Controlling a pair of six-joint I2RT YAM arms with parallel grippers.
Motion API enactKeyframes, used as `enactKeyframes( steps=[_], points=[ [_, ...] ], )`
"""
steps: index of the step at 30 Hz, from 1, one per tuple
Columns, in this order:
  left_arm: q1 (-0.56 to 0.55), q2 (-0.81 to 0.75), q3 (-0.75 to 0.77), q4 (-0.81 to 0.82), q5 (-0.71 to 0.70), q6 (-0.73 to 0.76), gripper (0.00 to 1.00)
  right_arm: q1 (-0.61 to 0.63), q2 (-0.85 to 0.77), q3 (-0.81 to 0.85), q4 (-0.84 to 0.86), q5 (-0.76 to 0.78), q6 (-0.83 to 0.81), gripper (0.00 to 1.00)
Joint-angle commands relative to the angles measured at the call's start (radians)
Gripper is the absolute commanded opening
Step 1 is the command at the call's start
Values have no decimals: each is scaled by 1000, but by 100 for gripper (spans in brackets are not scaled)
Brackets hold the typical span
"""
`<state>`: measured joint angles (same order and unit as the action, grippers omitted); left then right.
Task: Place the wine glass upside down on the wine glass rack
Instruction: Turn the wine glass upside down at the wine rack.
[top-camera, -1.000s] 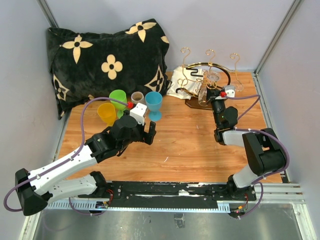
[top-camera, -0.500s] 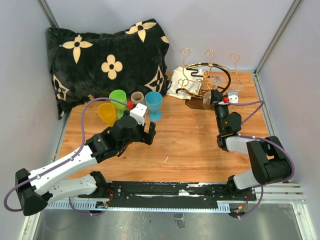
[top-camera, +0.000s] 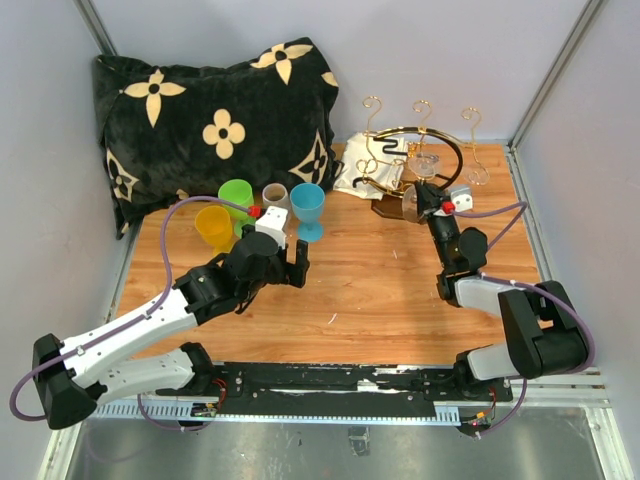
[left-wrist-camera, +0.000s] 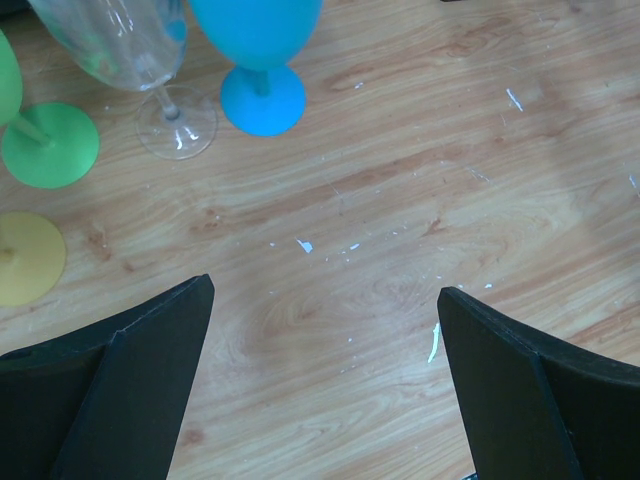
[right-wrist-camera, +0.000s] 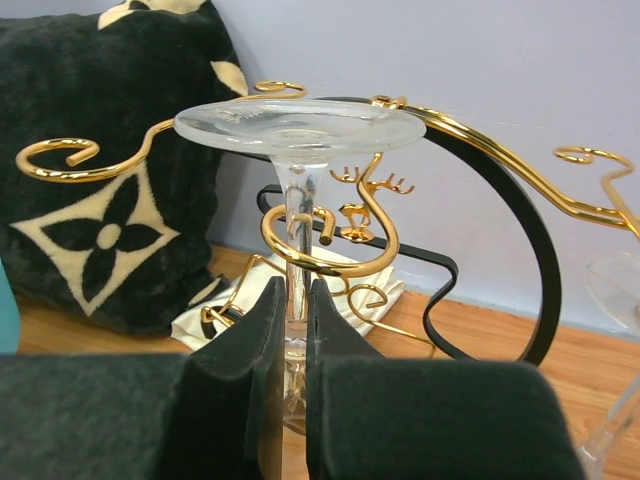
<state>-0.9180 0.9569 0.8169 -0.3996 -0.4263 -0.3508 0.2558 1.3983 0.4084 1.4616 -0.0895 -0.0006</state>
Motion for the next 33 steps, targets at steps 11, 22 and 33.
enactKeyframes(
  steps=[11, 22, 33],
  points=[
    [-5, 43, 83, -102, -40, -178, 99, -13, 50, 85, -12, -64, 27, 1],
    [-5, -19, 67, -51, -22, -132, 100, -12, 52, 94, -132, 24, 2, 12],
    [-5, -124, 42, -33, -55, -139, 100, -12, 68, 97, -162, 9, 1, 26]
  ],
)
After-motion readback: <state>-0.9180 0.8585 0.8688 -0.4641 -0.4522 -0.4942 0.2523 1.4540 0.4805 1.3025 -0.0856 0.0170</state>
